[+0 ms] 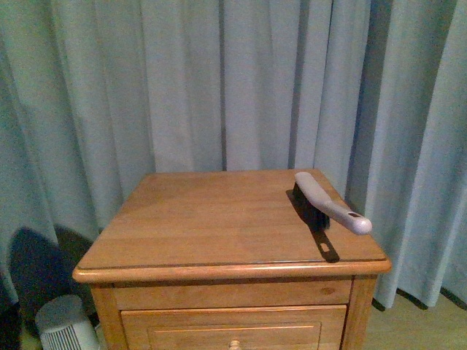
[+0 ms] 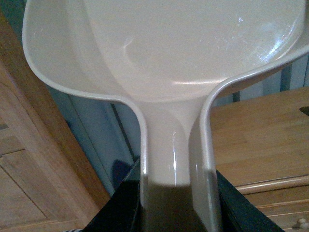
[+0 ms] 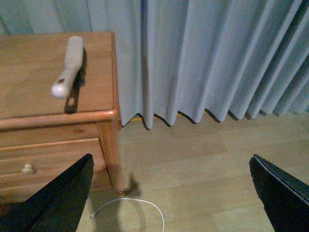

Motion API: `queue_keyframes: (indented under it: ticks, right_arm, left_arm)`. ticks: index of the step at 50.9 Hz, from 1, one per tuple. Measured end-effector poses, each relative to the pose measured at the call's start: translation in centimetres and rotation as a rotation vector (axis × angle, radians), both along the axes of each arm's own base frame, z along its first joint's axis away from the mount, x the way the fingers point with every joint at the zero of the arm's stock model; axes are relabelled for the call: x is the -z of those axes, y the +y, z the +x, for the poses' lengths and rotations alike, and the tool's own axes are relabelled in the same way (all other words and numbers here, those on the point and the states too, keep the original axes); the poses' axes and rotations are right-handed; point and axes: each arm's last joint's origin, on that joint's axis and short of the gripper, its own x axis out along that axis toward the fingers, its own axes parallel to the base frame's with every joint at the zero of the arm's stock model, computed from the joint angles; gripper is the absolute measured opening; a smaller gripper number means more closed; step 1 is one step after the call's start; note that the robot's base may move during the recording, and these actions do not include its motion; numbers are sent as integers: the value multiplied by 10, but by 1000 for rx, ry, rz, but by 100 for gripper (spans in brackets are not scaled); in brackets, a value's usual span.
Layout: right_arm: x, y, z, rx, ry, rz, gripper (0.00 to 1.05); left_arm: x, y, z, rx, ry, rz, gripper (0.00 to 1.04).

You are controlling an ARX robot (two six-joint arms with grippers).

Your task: Clean up trash

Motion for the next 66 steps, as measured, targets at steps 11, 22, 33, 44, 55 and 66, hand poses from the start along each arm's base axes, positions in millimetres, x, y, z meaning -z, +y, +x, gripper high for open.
queue_keyframes:
  ticks: [11, 22, 33, 44, 55, 66]
  right_arm:
    - [-55, 10, 63, -52, 91, 81, 97]
    - [-84, 26, 154, -45, 227, 129, 97]
    - [-66, 44, 222, -37, 378, 205, 97]
    - [-31, 58, 274, -6, 445, 245, 97]
    - [-13, 74, 295, -24, 463, 253, 97]
    - [12, 82, 306, -24, 509, 249, 97]
  left_arm:
    - [0, 0, 0, 0, 0, 0, 26]
    - [0, 0, 0, 0, 0, 0, 26]
    - [0, 0, 0, 0, 0, 0, 26]
    - [0, 0, 0, 0, 0, 0, 26]
    - [0, 0, 0, 0, 0, 0, 26]
    - [0, 0, 0, 0, 0, -2, 26]
